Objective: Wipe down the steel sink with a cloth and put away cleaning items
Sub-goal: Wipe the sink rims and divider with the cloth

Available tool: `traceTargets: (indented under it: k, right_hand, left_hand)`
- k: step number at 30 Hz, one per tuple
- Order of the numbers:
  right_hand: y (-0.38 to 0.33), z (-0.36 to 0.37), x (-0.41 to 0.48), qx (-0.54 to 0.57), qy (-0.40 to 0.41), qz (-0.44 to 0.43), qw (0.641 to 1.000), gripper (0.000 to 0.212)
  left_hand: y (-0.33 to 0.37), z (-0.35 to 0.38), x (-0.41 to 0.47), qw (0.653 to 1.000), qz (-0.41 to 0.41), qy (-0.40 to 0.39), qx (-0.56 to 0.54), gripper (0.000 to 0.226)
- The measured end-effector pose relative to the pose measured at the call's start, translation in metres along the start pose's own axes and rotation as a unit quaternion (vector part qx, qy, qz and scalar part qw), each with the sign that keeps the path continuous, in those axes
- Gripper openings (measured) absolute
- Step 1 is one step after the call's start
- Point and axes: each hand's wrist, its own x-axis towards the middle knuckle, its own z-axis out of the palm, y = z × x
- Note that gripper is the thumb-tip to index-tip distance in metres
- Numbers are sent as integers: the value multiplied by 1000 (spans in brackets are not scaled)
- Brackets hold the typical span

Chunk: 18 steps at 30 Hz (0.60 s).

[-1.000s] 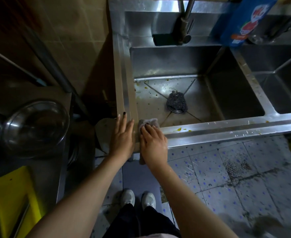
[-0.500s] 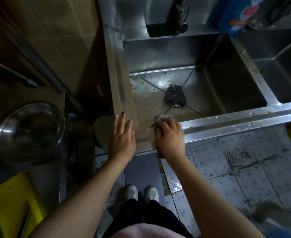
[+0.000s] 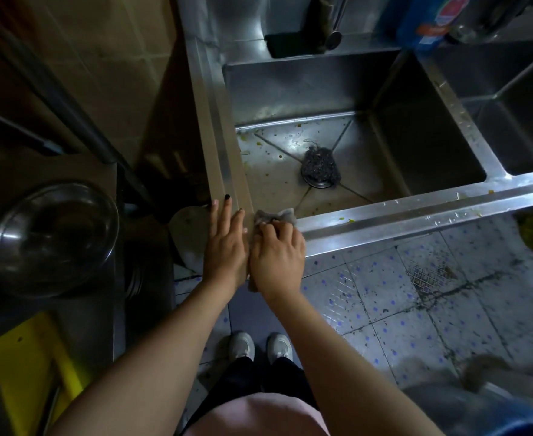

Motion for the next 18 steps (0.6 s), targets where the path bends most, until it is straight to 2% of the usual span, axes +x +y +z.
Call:
traceTargets:
  k: [4, 12, 18]
  right_hand:
    - [32, -6, 12, 4, -52, -22, 998, 26]
    - [93, -35, 41, -33, -48, 52, 997, 31]
    - [71, -22, 30, -70, -27, 74, 994, 28]
  left_hand:
    - [1, 0, -2, 1000, 7, 8, 5, 39]
    - [1, 0, -2, 1000, 5, 3, 17, 41]
    - [0, 4, -1, 1000, -2, 9, 22, 41]
